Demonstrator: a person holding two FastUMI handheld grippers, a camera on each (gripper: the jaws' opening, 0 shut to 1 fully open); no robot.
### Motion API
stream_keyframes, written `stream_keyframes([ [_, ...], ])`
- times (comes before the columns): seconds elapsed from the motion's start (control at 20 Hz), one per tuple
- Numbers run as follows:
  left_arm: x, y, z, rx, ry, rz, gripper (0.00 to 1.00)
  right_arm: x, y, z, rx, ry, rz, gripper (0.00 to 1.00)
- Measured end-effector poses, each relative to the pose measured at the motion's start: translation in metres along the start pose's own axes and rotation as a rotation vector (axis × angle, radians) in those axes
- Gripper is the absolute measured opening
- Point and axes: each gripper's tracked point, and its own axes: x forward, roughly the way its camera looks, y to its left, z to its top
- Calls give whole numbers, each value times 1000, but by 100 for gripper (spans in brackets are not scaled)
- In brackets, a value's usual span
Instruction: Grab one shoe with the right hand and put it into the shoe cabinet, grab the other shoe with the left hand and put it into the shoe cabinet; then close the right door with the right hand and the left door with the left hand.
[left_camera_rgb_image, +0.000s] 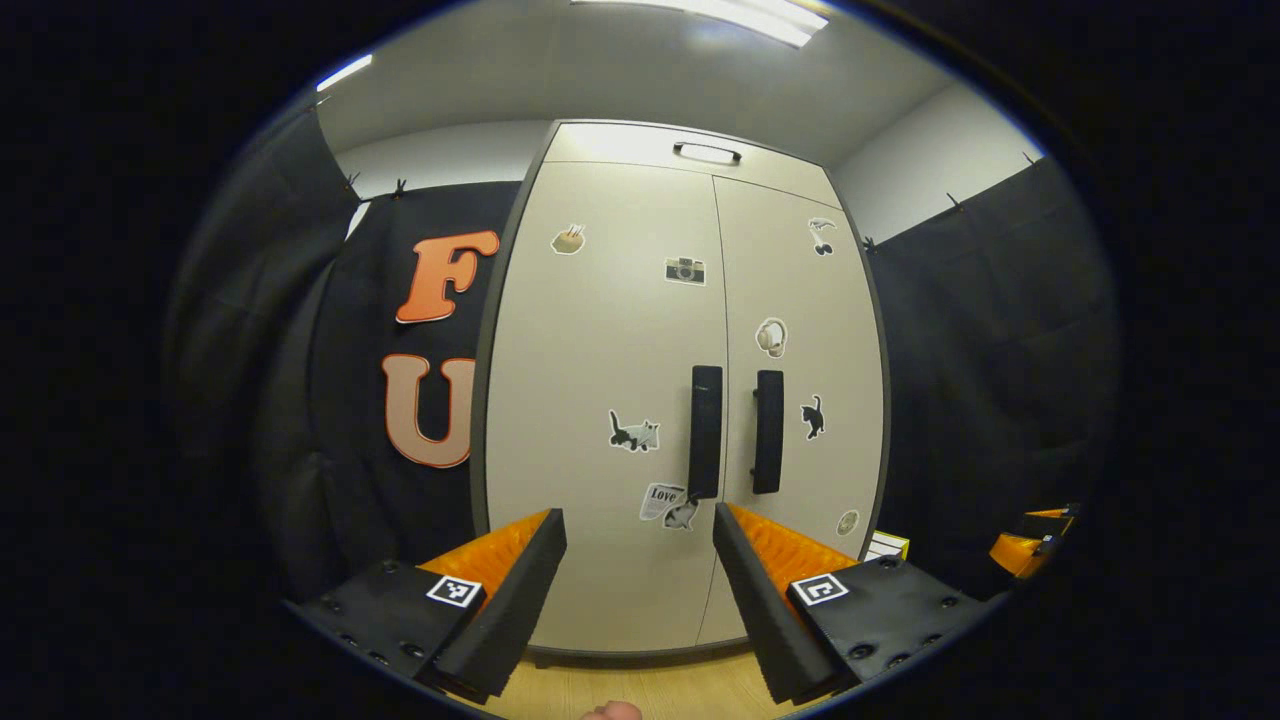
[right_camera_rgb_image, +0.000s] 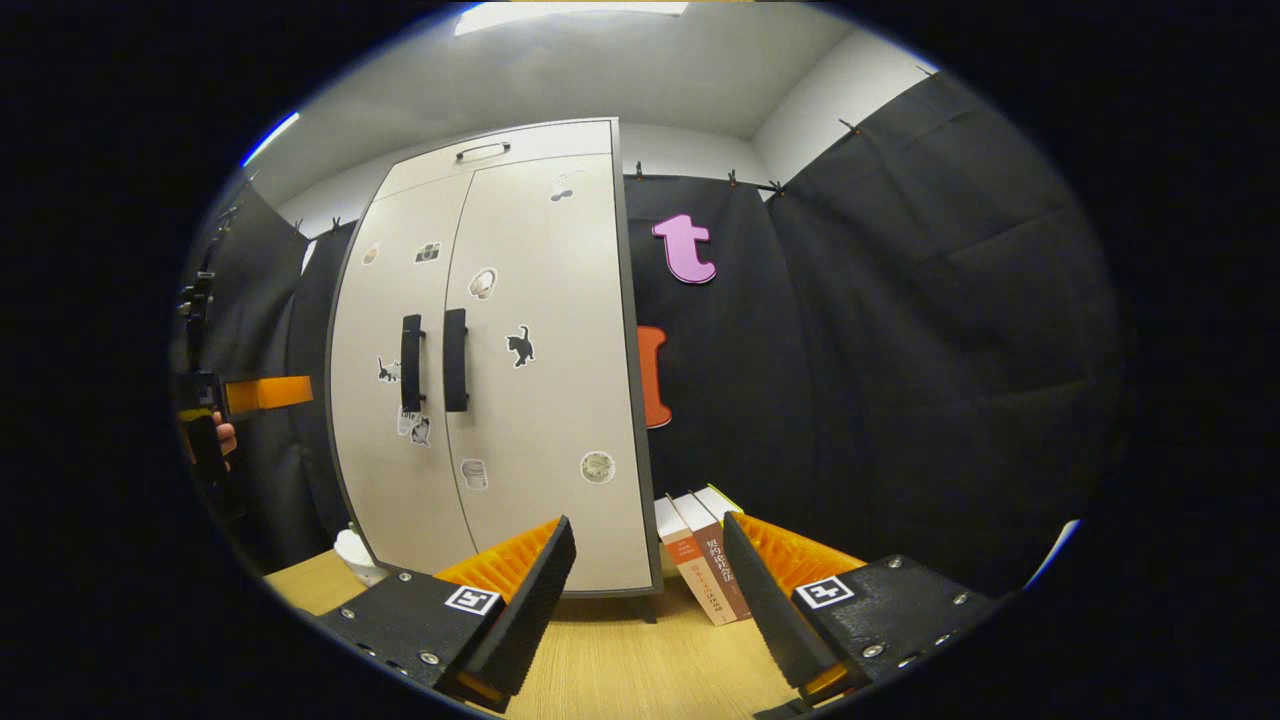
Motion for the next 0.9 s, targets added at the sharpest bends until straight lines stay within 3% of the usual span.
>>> stream_keyframes([
  [0.4,-27,11,-24,0,52,60,96,-5,26,-9,9,0,51,92],
  [0.9,-47,16,-41,-48,78,114,97,-13,26,-11,17,8,49,92],
])
